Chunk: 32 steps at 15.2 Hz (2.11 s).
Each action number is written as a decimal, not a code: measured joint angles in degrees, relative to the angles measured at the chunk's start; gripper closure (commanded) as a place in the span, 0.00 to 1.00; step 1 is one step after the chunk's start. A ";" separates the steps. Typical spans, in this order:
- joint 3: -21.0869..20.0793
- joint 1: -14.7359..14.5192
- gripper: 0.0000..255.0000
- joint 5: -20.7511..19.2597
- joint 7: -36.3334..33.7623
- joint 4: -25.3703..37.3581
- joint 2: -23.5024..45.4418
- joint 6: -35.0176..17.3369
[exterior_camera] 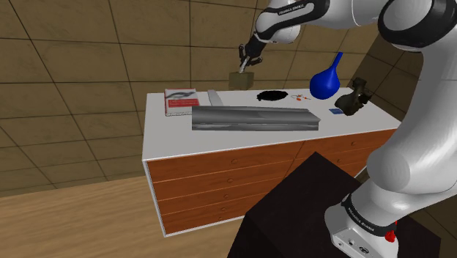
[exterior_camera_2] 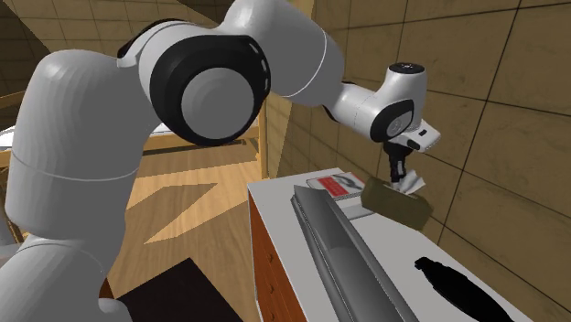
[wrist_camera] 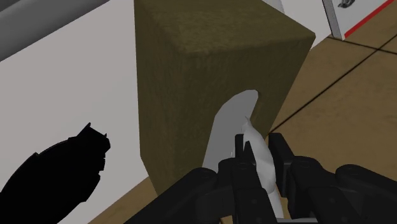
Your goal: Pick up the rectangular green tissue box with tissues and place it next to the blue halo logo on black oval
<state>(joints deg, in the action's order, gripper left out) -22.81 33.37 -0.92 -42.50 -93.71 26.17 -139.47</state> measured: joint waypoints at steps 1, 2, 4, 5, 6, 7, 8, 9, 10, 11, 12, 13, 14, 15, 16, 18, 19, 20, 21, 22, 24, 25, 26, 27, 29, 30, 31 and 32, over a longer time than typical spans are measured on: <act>0.11 -0.11 1.00 -0.17 -0.01 -0.09 0.53 -0.62; 0.17 -0.11 1.00 -0.23 0.05 -0.40 0.81 -1.17; 0.29 -0.31 1.00 -0.44 -0.11 -1.39 1.27 -2.61; 0.37 -0.33 1.00 -0.53 -0.04 -1.49 1.65 -3.07; 0.47 -0.41 1.00 -0.66 -0.05 -1.71 2.07 -3.70; 0.55 -0.44 1.00 -0.77 0.00 -2.10 2.46 -4.44; 0.63 -0.49 1.00 -0.86 -0.01 -2.51 2.74 -5.12; 0.75 -0.64 1.00 -1.03 -0.07 -2.54 3.23 -5.64; 0.78 -0.57 1.00 -1.04 0.03 -3.12 3.36 -6.32; 0.89 -0.67 1.00 -1.18 0.01 -3.22 3.80 -6.87; 0.92 -0.88 1.00 -1.34 -0.02 -2.88 4.24 -7.29; 0.93 -0.91 1.00 -1.41 0.04 -3.15 4.43 -7.93; 0.93 -1.14 1.00 -1.56 -0.04 -3.06 4.78 -8.50; 0.84 -1.10 1.00 -1.56 0.10 -3.24 4.82 -8.90; 0.81 -1.27 1.00 -1.65 -0.08 -3.96 4.79 -9.82; 0.87 -1.57 1.00 -1.92 -0.10 -3.67 5.66 -10.53; 0.88 -1.31 1.00 -1.81 -0.05 -4.47 5.38 -10.76; 0.97 -1.21 1.00 -1.87 0.13 -3.93 5.81 -10.54; 1.00 -1.17 1.00 -1.88 0.07 -4.23 5.72 -10.70; 1.07 -1.29 1.00 -1.97 -0.04 -3.99 5.89 -10.60; 1.17 -1.42 0.00 -2.11 -0.13 -3.70 6.25 -10.65; 1.34 -1.40 0.00 -2.15 -0.22 -3.77 6.45 -10.51; 1.43 -1.35 0.00 -2.16 -0.25 -3.84 6.55 -10.43; 1.47 -1.30 0.00 -2.15 -0.23 -3.88 6.59 -10.38; 1.49 -1.25 0.00 -2.13 -0.20 -3.89 6.62 -10.32; 1.49 -1.18 0.00 -2.12 -0.14 -4.01 6.63 -10.43; 1.24 -0.78 0.00 -1.82 0.09 -4.56 5.81 -10.10; 0.93 -0.32 0.00 -1.45 0.32 -5.15 4.75 -9.63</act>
<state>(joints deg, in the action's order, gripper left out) -21.88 33.05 -2.37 -42.18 -98.85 30.91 -149.10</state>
